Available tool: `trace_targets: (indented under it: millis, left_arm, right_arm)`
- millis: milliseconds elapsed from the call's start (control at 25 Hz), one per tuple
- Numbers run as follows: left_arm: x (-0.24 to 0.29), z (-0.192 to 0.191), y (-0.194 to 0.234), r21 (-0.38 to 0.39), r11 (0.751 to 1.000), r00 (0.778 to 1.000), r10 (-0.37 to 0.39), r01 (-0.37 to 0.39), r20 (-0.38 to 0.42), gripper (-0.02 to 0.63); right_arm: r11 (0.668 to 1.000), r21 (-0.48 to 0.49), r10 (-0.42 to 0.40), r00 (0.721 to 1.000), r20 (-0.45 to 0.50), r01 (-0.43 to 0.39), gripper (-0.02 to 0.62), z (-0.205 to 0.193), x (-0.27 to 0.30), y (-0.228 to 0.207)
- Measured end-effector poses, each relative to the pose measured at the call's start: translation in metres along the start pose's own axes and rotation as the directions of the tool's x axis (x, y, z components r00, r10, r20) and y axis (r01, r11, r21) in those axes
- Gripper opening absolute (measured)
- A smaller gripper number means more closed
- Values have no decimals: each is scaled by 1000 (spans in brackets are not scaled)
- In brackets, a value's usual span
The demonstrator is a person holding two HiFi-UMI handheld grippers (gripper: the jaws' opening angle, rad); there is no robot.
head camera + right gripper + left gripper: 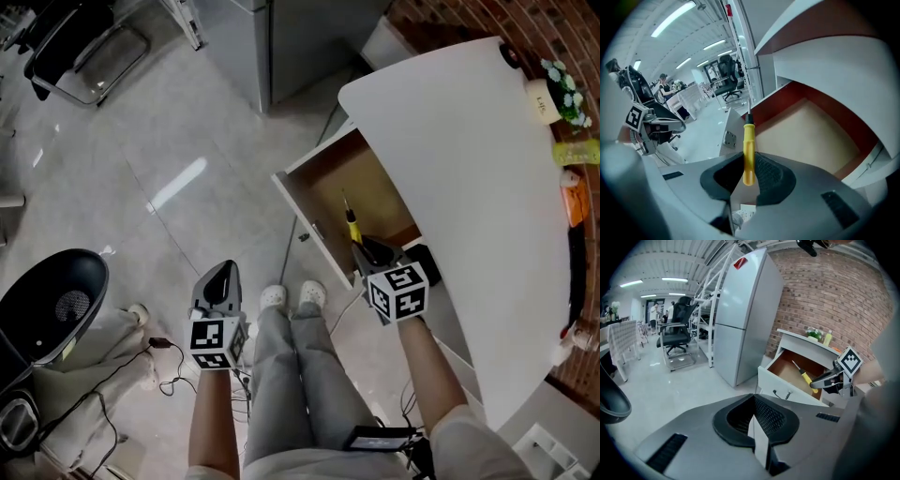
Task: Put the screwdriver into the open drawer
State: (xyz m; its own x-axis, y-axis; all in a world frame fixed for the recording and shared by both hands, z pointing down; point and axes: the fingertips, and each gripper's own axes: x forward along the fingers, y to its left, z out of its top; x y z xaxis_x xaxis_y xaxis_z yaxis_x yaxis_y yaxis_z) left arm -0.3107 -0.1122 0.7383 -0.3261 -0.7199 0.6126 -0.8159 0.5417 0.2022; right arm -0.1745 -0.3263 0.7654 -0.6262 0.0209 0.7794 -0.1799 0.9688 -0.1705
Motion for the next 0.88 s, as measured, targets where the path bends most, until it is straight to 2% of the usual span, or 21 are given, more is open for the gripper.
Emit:
trace_targets:
  millis: [400,680,880]
  left_arm:
    - [6,-33,15,-40,999,999,0,-2,-34,11]
    - [11,-41,23,-57,998,999,10,-13,-46,11]
    - [15,-37,25,-63,998,999,9,-12,-46,11]
  right_arm:
    - [999,8,-49,994,-100,50,72,-28,23,-4]
    - [997,2,-81,986,-147,83,71,-42,29,-6]
    - [998,14,-65,984,-163,68,71,-42,33,-2]
